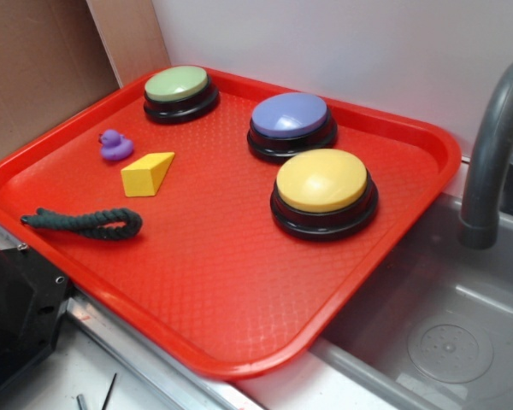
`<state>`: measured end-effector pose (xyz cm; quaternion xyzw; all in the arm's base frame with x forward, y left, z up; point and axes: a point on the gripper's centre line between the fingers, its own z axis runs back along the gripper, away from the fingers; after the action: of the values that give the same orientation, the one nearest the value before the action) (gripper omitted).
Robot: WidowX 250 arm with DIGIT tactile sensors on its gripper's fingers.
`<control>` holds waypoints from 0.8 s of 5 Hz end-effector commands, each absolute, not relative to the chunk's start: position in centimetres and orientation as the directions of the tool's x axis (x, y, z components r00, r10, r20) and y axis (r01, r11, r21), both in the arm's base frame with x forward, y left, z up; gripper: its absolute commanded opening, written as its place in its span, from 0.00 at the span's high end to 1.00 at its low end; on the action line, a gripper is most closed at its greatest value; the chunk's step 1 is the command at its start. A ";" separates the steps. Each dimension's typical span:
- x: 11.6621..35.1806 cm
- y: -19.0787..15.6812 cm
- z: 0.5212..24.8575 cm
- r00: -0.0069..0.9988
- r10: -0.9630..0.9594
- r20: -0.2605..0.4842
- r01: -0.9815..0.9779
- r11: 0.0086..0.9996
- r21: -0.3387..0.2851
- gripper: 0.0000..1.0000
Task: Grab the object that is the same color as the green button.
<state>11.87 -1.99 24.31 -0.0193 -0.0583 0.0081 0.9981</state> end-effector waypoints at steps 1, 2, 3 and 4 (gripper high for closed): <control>11.9 -2.0 24.3 0.993 0.018 0.116 -0.014 0.999 -0.039 0.00; 14.2 -2.1 23.2 0.974 -0.225 0.016 0.226 0.971 -0.074 0.00; 13.6 -2.3 21.5 0.881 -0.458 0.114 0.462 0.887 -0.005 0.00; 13.0 -2.5 19.5 0.764 -0.624 0.165 0.618 0.781 0.092 0.00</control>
<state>12.61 -2.37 18.92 0.0127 -0.0872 -0.3233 0.9422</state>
